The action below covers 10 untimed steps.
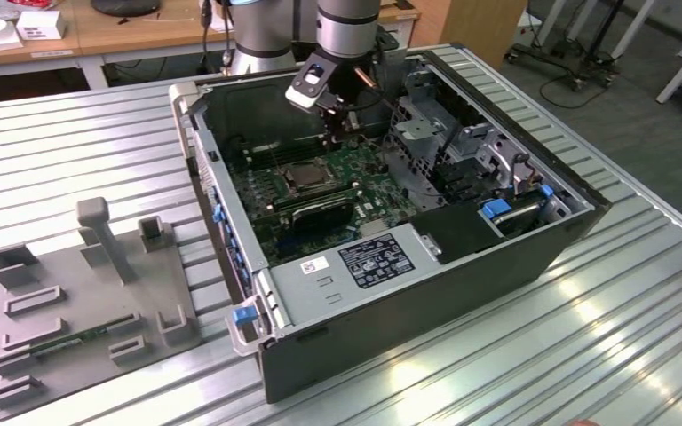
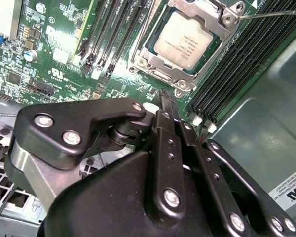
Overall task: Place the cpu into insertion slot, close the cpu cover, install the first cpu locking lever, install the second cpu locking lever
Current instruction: 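Close the cpu cover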
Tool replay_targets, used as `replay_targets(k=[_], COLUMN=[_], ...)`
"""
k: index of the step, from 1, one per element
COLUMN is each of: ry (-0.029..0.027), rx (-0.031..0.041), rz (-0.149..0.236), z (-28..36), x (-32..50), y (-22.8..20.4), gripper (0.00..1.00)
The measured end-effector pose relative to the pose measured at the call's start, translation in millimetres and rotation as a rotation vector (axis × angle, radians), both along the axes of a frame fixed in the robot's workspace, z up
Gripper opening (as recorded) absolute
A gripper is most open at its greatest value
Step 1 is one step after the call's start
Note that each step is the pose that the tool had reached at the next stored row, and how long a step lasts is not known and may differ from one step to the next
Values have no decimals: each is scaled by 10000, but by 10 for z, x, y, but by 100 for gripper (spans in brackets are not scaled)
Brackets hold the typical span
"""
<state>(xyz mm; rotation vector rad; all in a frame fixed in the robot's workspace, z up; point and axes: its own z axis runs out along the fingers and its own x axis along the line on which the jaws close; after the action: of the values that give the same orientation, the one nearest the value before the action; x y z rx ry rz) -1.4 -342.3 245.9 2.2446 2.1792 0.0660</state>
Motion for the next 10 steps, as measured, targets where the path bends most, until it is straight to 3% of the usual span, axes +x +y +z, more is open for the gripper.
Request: replay_targets(k=[10], ry=[5], rx=[-1], rz=[1], z=[-1], x=[-7], y=[0], gripper=[11])
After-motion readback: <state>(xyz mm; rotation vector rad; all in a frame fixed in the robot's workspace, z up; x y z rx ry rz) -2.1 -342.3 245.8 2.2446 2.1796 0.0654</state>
